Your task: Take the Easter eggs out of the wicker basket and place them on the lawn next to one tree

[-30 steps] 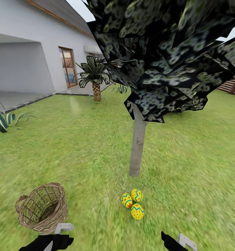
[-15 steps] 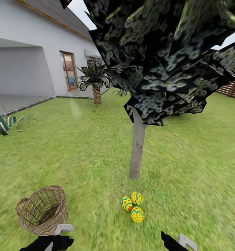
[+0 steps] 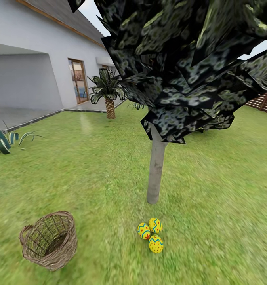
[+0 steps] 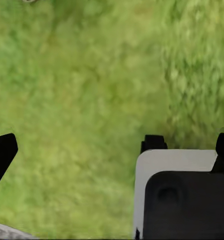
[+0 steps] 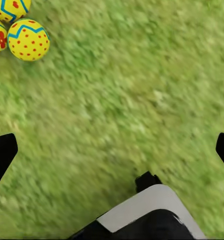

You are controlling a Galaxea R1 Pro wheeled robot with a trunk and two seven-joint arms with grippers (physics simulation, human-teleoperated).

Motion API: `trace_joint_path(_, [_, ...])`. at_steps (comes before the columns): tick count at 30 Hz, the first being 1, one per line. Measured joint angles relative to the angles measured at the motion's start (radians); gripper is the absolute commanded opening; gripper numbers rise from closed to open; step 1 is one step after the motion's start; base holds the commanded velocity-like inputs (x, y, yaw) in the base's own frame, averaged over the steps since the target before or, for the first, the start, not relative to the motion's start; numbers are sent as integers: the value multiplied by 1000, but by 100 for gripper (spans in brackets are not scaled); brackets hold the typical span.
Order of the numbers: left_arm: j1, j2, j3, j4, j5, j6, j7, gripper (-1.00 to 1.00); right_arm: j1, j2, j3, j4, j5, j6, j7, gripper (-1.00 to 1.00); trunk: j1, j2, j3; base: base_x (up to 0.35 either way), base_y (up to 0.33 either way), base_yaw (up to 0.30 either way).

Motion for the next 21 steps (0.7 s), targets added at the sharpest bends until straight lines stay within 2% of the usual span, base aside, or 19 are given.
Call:
trace_joint_path(6, [78, -3, 0, 3, 3, -8, 4, 100, 3, -5, -1, 108, -1, -17, -3, 100, 0, 0, 0, 0, 0, 0])
trace_joint_path(17, [161, 4, -4, 2, -5, -9, 3, 100, 15, -4, 6, 124, 3, -11, -121, 100, 0, 0, 0, 0, 0, 0])
trace_joint_path(20, [164, -2, -3, 2, -3, -10, 3, 100, 15, -4, 5, 124, 3, -17, -135, 100, 0, 0, 0, 0, 0, 0])
trace_joint_path(21, [165, -11, -2, 2, -2, -11, 2, 100, 15, -4, 5, 124, 3, -19, -142, 100, 0, 0, 0, 0, 0, 0])
